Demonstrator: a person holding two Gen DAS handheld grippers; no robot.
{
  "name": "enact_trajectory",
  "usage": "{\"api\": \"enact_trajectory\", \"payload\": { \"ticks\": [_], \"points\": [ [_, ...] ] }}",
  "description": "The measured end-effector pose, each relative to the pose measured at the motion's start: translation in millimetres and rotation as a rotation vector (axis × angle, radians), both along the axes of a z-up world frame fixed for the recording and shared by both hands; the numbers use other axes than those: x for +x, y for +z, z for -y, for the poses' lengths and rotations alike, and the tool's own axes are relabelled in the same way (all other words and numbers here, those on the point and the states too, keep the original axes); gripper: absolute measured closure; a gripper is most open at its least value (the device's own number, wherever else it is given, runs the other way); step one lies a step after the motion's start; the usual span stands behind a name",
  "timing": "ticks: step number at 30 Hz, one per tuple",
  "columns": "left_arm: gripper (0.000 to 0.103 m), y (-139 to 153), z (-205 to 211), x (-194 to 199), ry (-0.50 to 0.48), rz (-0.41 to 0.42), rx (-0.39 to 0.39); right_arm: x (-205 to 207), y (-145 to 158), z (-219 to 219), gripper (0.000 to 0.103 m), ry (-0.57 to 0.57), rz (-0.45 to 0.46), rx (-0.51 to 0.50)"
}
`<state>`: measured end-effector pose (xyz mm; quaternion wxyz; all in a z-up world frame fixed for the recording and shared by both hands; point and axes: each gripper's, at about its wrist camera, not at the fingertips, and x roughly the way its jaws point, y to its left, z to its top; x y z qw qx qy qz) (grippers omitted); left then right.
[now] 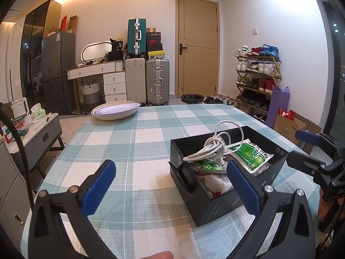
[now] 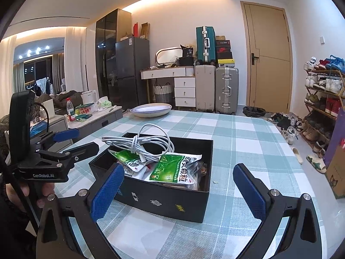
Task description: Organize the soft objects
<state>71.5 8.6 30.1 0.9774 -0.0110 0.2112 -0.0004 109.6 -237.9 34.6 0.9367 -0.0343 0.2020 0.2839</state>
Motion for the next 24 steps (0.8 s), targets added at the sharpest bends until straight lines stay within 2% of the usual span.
{"api": "enact_trajectory", "payload": {
  "ticks": [24],
  "points": [
    [0.000,1.2,1.9,-0.3,0.011,-0.002,-0.001,-2.1,-2.5,-2.7,0.000,0.005,0.012,-0.005]
  ]
}}
